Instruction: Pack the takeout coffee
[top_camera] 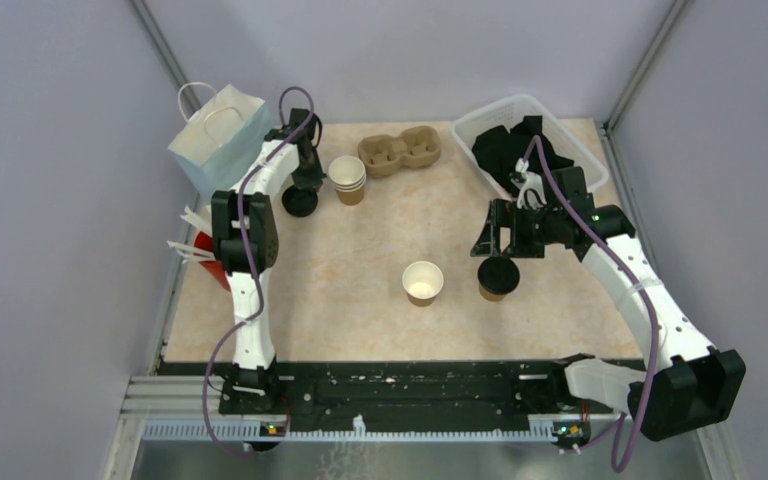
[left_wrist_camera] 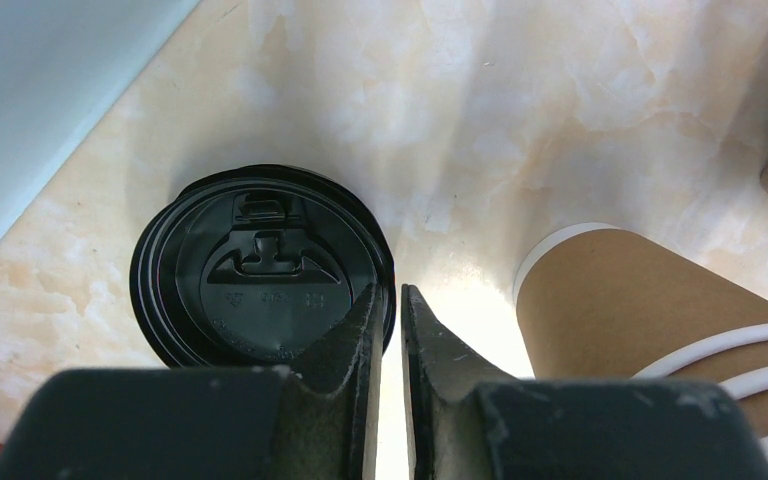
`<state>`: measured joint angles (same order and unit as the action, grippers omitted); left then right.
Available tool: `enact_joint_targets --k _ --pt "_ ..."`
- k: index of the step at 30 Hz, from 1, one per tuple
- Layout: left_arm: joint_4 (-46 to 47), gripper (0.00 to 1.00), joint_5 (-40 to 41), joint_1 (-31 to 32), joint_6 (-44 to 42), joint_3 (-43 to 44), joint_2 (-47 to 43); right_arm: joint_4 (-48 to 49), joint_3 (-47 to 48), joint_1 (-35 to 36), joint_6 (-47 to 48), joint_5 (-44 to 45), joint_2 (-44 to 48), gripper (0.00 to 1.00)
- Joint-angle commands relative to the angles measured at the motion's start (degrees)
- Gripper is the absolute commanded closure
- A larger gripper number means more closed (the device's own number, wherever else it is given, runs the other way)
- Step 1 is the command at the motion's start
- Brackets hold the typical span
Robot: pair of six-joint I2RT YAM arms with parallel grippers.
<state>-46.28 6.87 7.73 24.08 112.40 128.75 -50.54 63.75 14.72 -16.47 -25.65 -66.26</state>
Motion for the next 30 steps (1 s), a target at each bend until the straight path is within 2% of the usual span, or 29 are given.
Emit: enact_joint_targets --k 1,7,21,30 --pt "1.9 0.82 0.1 -0.3 -0.1 0.9 -3.2 1.6 -0.1 -0.5 0.9 -0.8 0.5 0.14" --pt "1.9 0.85 0.2 -0.3 -0.3 1.1 -3.1 1.7 -0.1 -0.5 0.9 -0.9 0.5 0.14" --pt "1.8 0.83 -0.1 -0.3 -0.4 1.7 -2.4 1.7 -0.1 -0.5 0.8 -0.9 0.5 0.14" --pt "1.4 0.87 -0.2 -0.3 -0.7 2.2 -1.8 1.8 -0.2 -0.5 0.8 -1.0 0.5 0.15"
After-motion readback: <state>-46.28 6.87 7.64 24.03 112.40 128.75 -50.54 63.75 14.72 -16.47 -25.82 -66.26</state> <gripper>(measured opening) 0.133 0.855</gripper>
